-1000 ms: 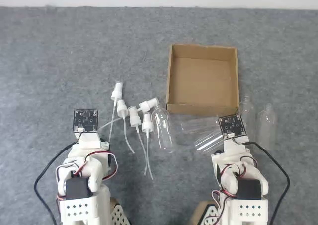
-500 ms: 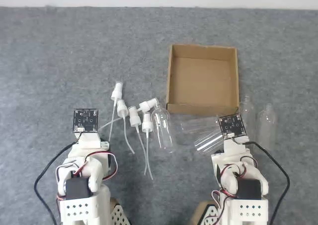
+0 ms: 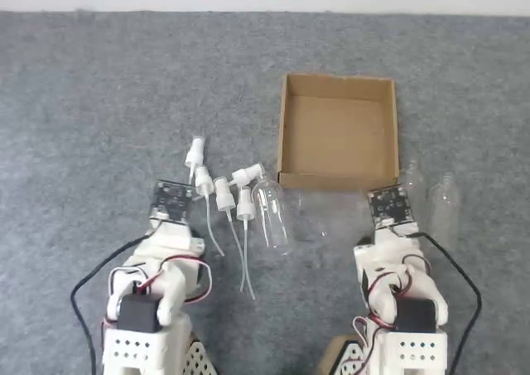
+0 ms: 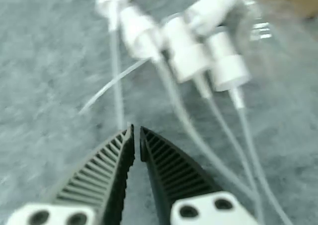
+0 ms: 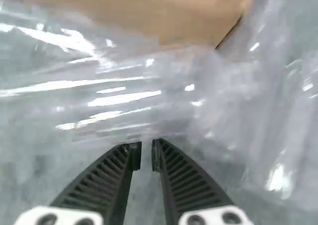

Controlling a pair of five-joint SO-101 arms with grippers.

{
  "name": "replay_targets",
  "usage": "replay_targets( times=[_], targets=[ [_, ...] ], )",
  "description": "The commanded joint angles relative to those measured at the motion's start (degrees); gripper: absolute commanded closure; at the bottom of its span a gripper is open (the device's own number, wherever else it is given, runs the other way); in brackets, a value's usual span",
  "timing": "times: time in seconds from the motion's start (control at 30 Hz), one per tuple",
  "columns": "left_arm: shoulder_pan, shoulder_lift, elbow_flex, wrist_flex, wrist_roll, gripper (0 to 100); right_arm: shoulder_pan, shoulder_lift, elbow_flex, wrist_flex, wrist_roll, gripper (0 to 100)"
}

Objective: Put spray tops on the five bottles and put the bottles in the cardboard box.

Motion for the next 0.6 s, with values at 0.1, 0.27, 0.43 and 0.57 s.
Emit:
replay_targets(
  times=[0.1, 0.27, 0.43, 0.57],
  targets=[
    [1.9, -0.6, -0.6, -2.0, -0.3, 99, 5.8, -0.9, -13.3, 0.0, 0.9, 90.4],
    [1.9, -0.5, -0.6, -2.0, -0.3, 99, 8.6, 0.2, -26.0, 3.3, 1.0, 89.2],
    [1.9, -0.4, -0.6, -1.9, -0.3, 99, 10.4, 10.9, -33.4, 4.3, 3.6, 89.2],
    [1.9, -0.5, -0.6, -1.2, -0.3, 99, 15.2, 29.5, -41.0, 0.9, 4.5, 89.1]
  ],
)
